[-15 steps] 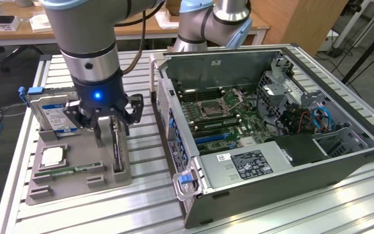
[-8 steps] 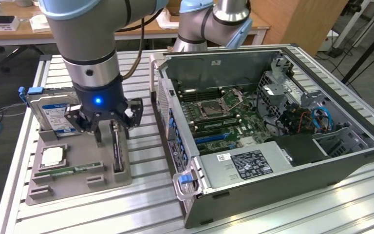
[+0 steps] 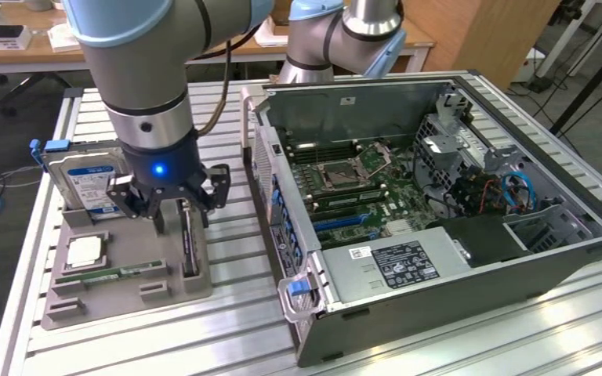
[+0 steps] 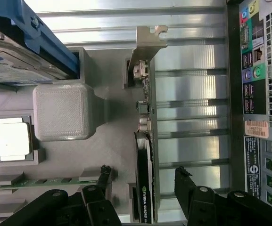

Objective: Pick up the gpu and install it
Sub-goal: 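Pick up the gpu and move the gpu toward the slot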

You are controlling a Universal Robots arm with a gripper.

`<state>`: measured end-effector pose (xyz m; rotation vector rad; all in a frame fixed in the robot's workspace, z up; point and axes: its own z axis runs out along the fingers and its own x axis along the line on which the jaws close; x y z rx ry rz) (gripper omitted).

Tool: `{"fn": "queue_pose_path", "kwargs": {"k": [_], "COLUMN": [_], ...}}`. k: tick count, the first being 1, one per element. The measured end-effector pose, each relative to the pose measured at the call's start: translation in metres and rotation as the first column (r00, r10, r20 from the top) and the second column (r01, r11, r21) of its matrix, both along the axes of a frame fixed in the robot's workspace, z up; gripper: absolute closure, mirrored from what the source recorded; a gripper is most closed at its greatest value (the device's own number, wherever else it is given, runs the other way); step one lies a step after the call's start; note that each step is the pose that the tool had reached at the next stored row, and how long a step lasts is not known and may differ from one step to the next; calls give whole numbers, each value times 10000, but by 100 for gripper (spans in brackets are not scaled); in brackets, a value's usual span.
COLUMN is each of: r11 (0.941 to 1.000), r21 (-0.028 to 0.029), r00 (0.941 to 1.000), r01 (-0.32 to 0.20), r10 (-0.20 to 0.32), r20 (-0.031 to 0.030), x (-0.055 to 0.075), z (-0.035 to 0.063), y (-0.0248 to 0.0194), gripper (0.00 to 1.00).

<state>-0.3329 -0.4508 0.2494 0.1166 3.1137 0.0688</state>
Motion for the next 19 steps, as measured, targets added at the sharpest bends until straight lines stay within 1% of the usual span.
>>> {"fn": "queue_pose_path", "kwargs": {"k": [3,7,12,19], "r11": [10000,10000,10000,10000], "r21": [1,0,0,0], "r00": [10000,10000,10000,10000], "r01": [1,0,0,0], "r10": [-1,0,0,0], "r20": [1,0,-1,0], "x": [-1,0,0,0], "z": [-45,-95,-145,-152], "y": [13,43,71,74], "gripper": [35,35,35,35]}}
